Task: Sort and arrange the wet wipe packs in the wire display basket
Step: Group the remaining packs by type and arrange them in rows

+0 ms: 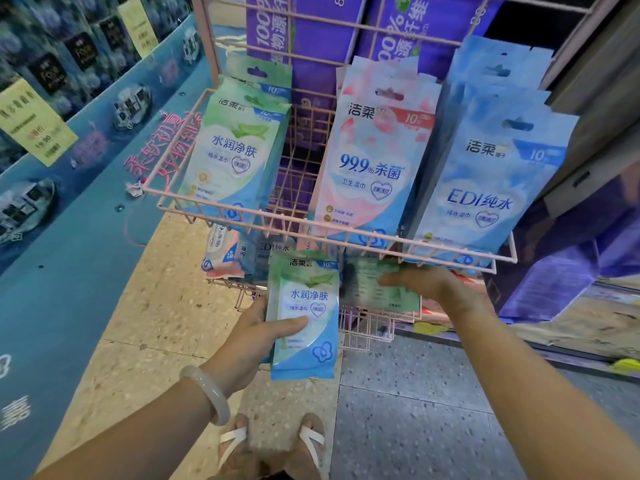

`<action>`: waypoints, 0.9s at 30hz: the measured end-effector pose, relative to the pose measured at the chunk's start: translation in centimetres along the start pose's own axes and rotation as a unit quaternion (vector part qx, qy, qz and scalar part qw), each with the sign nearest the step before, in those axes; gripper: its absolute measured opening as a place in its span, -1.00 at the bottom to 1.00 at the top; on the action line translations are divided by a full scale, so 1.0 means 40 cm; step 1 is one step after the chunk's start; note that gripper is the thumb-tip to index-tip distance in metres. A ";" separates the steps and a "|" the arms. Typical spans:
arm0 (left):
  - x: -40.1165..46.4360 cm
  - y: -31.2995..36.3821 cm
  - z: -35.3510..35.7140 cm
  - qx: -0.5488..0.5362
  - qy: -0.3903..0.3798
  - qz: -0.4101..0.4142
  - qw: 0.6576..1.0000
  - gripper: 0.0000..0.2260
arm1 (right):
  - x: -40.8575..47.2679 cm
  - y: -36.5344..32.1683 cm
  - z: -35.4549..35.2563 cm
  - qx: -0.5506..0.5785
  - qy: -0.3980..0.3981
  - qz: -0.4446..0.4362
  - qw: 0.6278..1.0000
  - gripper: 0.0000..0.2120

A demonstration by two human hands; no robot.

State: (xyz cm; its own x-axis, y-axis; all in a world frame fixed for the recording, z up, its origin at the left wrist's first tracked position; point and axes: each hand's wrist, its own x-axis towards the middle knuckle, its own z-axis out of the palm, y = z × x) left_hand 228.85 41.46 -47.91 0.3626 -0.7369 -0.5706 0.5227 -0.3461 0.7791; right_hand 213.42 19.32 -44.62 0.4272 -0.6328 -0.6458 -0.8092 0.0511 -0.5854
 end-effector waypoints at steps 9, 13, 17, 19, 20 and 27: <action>0.008 0.016 0.009 -0.020 0.006 -0.005 1.000 -0.61 | -0.067 0.044 -0.014 0.462 0.067 -0.050 0.883 -0.80; 0.018 0.018 0.006 -0.028 0.016 -0.012 0.999 -0.62 | -0.088 0.062 0.046 0.595 -0.064 -0.083 0.797 -0.70; 0.026 0.017 0.004 -0.030 0.013 -0.013 0.999 -0.69 | -0.069 0.041 0.081 0.307 0.059 -0.107 0.944 -0.77; 0.029 0.017 -0.001 -0.034 0.016 -0.010 0.999 -0.71 | -0.051 0.042 0.090 0.175 0.153 -0.077 0.970 -0.79; 0.031 0.018 -0.004 -0.035 0.017 -0.009 0.999 -0.71 | -0.046 0.045 0.094 0.162 0.169 -0.076 0.969 -0.81; 0.039 0.025 -0.023 -0.031 0.013 -0.009 0.999 -0.59 | -0.071 0.075 0.072 0.381 0.262 -0.089 0.882 -0.90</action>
State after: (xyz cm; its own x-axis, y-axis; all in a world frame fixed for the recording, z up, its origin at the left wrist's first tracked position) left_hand 230.65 40.51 -48.28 0.3714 -0.7153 -0.5920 0.5754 -0.3230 0.7514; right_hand 210.93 23.50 -45.96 0.1126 -0.9435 -0.3117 -0.1566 0.2929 -0.9432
